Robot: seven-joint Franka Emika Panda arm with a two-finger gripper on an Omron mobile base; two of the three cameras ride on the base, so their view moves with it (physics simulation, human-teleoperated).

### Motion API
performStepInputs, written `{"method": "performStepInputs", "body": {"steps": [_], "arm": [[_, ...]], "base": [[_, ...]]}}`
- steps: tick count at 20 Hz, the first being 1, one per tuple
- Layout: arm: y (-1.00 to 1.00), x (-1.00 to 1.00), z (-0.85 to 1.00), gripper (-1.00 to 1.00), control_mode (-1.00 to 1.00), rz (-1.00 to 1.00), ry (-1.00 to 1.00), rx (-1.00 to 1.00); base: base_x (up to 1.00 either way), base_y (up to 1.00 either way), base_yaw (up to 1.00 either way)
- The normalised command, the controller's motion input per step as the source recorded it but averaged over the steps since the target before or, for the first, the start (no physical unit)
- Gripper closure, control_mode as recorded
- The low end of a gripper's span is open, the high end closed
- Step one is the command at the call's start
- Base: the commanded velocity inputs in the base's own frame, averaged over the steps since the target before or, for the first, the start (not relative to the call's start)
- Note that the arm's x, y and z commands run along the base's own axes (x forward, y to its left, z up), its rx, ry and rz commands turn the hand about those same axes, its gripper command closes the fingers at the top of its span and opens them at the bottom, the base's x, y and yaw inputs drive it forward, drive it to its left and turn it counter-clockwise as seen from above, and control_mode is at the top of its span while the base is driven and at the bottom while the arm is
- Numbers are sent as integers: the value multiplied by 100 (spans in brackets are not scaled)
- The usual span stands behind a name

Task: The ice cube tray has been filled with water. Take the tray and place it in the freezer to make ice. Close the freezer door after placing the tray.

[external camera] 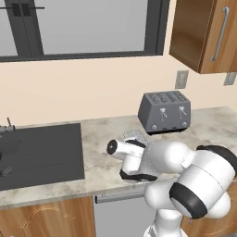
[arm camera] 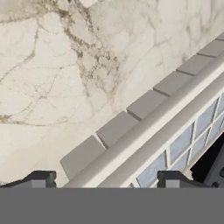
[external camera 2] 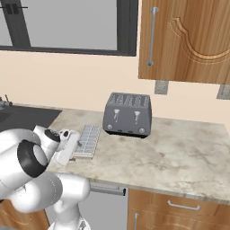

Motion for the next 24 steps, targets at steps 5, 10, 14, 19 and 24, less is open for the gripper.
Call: {"method": "performStepInputs", "body": {"steps": [5, 10, 14, 19, 24], "arm": [[-1, 5, -10, 100, -100, 17, -9, 14], [0, -2, 32, 100, -100, 17, -17, 22], [-1, 0, 49, 100, -100, 10, -6, 20], [0, -10, 69, 100, -100, 8, -7, 10], [0, -49, 79, 100, -100, 1, -15, 0]], "base": [[0, 0, 0], [0, 0, 0], [0, 0, 0], [0, 0, 0], [0, 0, 0]]}}
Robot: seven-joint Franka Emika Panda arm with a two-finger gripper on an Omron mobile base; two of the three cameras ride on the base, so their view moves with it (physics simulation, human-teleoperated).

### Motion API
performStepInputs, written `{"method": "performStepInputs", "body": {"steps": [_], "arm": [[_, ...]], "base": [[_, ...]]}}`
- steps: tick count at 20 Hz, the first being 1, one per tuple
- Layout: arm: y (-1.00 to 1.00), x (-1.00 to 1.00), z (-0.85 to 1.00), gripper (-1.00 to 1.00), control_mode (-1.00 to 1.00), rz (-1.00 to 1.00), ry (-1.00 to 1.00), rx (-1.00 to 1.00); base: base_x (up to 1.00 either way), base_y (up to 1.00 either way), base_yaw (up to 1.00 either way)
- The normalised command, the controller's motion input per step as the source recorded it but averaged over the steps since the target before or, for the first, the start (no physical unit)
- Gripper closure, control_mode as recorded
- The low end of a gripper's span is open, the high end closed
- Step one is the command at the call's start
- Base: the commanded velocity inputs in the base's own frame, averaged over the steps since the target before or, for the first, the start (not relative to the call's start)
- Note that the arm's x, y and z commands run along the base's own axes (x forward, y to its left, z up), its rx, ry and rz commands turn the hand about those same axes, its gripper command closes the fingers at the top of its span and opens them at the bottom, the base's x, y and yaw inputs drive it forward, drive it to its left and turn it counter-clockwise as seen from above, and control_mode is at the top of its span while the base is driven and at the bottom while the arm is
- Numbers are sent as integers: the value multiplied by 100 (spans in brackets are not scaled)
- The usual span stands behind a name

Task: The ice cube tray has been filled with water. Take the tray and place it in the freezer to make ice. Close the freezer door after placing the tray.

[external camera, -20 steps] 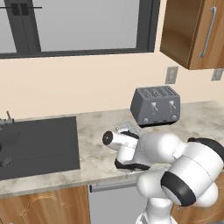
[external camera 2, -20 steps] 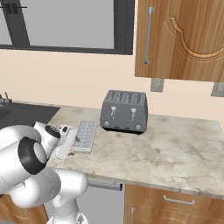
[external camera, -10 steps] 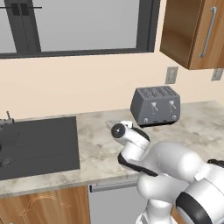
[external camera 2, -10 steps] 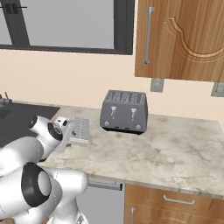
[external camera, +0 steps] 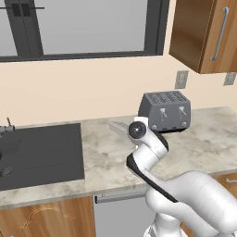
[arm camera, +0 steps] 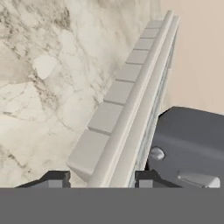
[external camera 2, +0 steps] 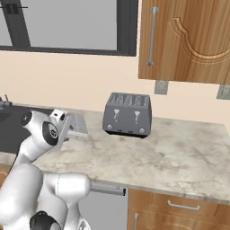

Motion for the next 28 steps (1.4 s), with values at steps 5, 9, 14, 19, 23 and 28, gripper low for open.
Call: {"method": "performStepInputs", "body": {"steps": [5, 9, 14, 19, 23, 28], "arm": [[0, -60, 72, 100, -100, 0, -30, 0], [0, -63, 99, 100, -100, 0, -30, -2], [0, -66, 100, 100, -100, 0, -9, -12], [0, -67, 92, 100, -100, 0, 0, -16], [0, -69, 68, 100, -100, 0, 0, -16], [-1, -55, 38, 100, -100, 0, 0, -9]], "base": [[0, 0, 0], [0, 0, 0], [0, 0, 0], [0, 0, 0], [0, 0, 0], [0, 0, 0]]}}
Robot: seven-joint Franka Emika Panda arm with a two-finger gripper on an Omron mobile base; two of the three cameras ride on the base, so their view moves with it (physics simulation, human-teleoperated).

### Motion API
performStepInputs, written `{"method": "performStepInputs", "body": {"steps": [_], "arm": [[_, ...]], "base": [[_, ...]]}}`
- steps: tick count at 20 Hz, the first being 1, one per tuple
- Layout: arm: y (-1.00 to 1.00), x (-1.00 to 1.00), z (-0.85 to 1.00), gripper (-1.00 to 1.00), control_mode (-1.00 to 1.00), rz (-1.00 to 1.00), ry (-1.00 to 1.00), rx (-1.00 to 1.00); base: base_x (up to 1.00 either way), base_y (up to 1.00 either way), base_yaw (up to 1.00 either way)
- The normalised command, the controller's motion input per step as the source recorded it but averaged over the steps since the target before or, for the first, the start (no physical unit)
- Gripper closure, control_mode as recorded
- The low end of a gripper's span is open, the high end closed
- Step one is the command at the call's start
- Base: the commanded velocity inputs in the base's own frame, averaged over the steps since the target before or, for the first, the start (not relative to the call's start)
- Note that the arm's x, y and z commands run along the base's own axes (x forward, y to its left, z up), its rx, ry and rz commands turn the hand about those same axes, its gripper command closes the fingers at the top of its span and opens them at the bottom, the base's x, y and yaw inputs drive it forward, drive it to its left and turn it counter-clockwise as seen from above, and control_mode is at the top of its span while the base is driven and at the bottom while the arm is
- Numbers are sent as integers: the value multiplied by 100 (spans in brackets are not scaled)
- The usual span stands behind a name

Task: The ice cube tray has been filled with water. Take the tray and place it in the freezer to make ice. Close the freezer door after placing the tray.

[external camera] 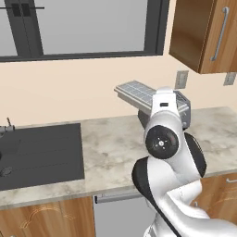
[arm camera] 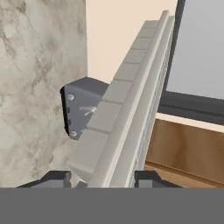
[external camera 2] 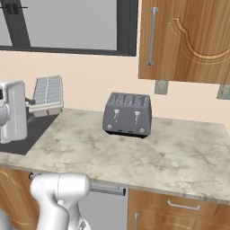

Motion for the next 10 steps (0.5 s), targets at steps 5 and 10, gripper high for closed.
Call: {"method": "performStepInputs", "body": {"steps": [5, 10], "arm": [[-21, -65, 14, 100, -100, 0, -4, 1], [-17, -24, 0, 100, 100, 0, -1, 5]], "base": [[0, 0, 0], [-19, -5, 0]]}}
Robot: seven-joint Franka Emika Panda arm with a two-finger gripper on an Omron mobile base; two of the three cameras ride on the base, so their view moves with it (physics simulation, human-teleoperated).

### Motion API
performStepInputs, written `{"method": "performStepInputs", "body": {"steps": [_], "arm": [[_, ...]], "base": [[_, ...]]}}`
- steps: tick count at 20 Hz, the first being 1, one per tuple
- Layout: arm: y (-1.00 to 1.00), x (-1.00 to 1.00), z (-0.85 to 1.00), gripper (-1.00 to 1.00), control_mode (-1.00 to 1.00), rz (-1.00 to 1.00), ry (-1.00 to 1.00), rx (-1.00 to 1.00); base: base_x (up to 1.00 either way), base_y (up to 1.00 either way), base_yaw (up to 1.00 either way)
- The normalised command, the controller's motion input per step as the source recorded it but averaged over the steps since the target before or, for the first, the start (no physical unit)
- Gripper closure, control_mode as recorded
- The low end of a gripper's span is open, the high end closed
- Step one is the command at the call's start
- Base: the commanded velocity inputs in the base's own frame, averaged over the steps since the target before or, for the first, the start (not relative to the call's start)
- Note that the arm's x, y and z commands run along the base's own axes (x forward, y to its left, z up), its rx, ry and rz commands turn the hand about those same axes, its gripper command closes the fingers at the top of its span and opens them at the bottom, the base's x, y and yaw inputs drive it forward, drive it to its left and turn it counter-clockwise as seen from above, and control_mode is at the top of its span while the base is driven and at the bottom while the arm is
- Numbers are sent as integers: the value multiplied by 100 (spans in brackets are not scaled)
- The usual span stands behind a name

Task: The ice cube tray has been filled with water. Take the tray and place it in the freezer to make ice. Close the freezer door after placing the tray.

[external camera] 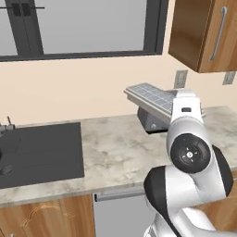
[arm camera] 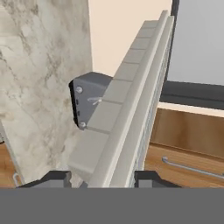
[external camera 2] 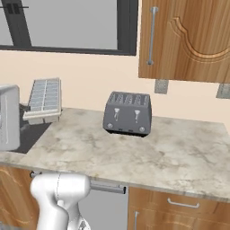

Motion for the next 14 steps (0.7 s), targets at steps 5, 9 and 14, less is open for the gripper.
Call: {"method": "performStepInputs", "body": {"steps": [5, 9, 14], "arm": [[0, 0, 0, 100, 100, 0, 0, 0], [0, 0, 0, 100, 100, 0, 0, 0], [0, 0, 0, 100, 100, 0, 0, 0]], "base": [[-97, -9, 0], [-77, -1, 6], [-3, -2, 84]]}}
